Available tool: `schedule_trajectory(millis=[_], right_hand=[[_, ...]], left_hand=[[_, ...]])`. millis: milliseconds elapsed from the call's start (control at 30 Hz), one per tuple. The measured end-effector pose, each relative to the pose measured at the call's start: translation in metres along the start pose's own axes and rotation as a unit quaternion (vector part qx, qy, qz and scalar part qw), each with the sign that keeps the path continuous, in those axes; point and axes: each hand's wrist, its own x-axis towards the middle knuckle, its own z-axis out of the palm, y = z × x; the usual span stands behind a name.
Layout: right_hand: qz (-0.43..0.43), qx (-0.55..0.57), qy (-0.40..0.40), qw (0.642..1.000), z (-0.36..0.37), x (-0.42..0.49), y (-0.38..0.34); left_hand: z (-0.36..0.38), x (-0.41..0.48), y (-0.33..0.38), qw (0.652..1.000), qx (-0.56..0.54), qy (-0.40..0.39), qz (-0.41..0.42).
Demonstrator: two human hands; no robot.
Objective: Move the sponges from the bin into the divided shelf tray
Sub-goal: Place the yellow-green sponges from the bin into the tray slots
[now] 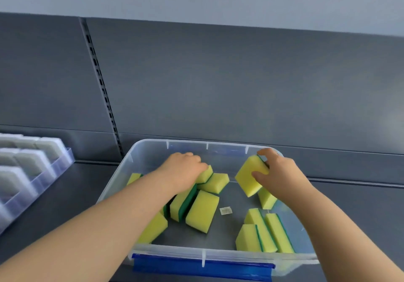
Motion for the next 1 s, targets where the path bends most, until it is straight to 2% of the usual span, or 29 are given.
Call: schedule_trajectory(millis=[133, 300, 500, 667, 767, 867, 933, 1000], right_hand=[[0.009, 0.0, 0.03, 1.0, -0.002, -0.03, 0.001], [0.031, 0.014, 0.057, 0.998, 0.005, -0.048, 0.004], [0.058, 0.038, 0.079, 0.995, 0.013, -0.054, 0.003], [0.053, 0.052, 0.083, 0.994, 0.017, -0.05, -0.003], [0.051, 0.051, 0.079, 0.994, 0.019, -0.049, -0.005], [0.042, 0.052, 0.075, 0.995, 0.022, -0.046, -0.008], [0.031, 0.046, 0.071, 0.996, 0.023, -0.045, -0.009], [0.012, 0.052, 0.065, 0.996, 0.025, -0.044, -0.01]], left_hand=[[0.005, 0.041, 0.005, 0.991, 0.056, -0.088, 0.087], [-0.003, 0.071, 0.015, 0.961, 0.138, -0.21, 0.115], [0.0, 0.078, 0.017, 0.949, 0.179, -0.215, 0.147], [-0.002, 0.062, -0.001, 0.972, 0.095, -0.153, 0.149], [-0.018, 0.045, -0.012, 0.985, -0.009, -0.045, 0.169], [-0.03, 0.022, -0.02, 0.974, -0.085, 0.063, 0.202], [-0.037, 0.008, -0.02, 0.97, -0.096, 0.088, 0.203], [-0.042, -0.004, -0.019, 0.977, -0.084, 0.077, 0.178]])
